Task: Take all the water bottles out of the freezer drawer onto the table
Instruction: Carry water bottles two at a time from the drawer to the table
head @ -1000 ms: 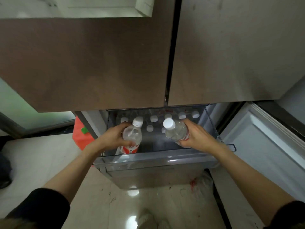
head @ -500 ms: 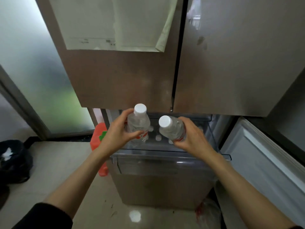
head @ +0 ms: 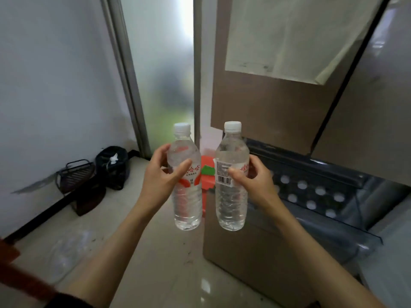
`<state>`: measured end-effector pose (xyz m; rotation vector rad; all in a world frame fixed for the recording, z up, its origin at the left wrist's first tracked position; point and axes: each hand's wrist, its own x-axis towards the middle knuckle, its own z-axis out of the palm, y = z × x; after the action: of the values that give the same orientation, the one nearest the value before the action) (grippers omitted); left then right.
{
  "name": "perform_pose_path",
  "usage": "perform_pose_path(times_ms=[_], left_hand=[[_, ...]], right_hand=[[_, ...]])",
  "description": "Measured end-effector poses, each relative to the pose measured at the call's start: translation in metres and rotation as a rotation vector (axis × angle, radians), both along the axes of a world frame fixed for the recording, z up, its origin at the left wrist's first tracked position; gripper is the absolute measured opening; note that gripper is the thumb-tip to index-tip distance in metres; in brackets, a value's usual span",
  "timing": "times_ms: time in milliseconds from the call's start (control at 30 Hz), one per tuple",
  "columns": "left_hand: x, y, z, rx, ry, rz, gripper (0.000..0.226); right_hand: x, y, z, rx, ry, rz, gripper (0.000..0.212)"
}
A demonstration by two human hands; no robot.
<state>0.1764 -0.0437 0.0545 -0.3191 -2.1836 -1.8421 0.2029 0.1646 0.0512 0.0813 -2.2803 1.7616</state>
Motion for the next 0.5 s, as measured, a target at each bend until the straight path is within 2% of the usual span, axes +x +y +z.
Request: perform_pose_path(times_ms=[167,333,500], left_hand=[[0.031,-0.113,-0.018,0.054,-0.036,0.232,0.042],[0.07,-0.243,-0.033,0.079,-0.09,0.414,0.043],[0.106,-0.374,-0.054,0.035,-0.175,0.579,0.047]], right_hand=[[-0.013,-0.11,-0.013,0.051,-0.063,0.212,0.043],[-0.019,-0.249,-0.032,0.09,-0.112,0.396,0.032],[-0.013,-0.392,-0.062,0.106,-0.134,0.52,0.032]])
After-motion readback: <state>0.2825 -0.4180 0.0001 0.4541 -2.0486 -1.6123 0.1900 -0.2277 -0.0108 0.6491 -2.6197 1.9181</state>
